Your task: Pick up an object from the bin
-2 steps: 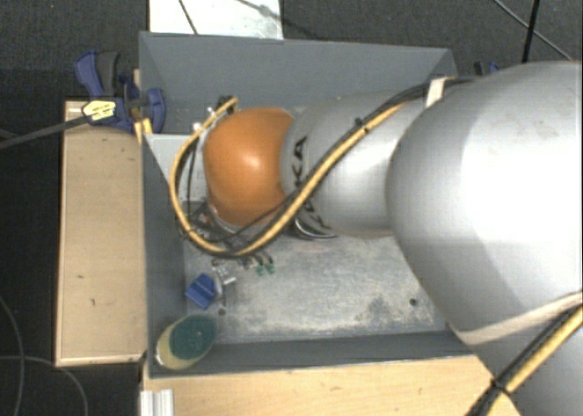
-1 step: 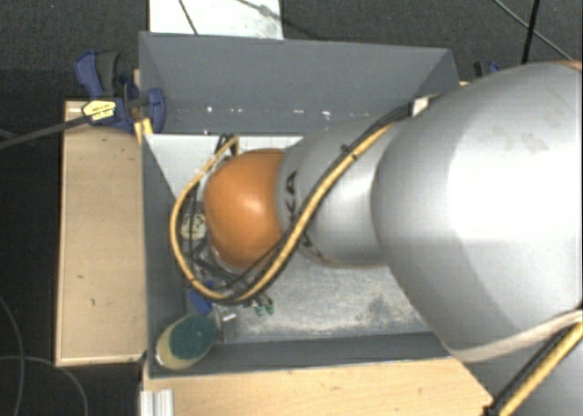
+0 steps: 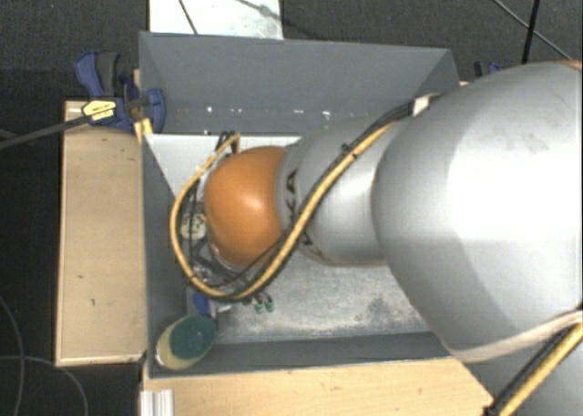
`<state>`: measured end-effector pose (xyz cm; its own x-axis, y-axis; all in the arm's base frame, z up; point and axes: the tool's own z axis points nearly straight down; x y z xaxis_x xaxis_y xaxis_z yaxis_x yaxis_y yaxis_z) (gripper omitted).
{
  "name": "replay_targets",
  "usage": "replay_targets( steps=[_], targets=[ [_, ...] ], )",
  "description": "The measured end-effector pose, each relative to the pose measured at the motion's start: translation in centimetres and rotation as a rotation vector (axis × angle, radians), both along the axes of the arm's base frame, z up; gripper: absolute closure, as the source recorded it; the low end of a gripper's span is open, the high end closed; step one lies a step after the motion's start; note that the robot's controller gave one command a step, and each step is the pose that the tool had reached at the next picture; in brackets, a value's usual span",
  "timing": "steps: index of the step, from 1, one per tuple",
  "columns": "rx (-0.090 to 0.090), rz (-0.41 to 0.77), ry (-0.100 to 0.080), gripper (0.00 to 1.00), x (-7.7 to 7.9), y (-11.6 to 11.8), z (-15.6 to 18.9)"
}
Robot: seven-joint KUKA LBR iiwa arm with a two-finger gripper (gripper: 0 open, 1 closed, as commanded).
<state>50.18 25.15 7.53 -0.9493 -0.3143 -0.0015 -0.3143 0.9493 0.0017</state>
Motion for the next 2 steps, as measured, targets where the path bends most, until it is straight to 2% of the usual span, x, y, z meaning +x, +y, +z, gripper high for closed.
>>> replay_targets(
  steps=[1,2],
  targets=[
    [0.002,0.019,-0.008,1.0,-1.7,-1.9,11.1],
    [0.003,0.029,-0.012,1.0,2.0,-1.3,20.8]
  ],
)
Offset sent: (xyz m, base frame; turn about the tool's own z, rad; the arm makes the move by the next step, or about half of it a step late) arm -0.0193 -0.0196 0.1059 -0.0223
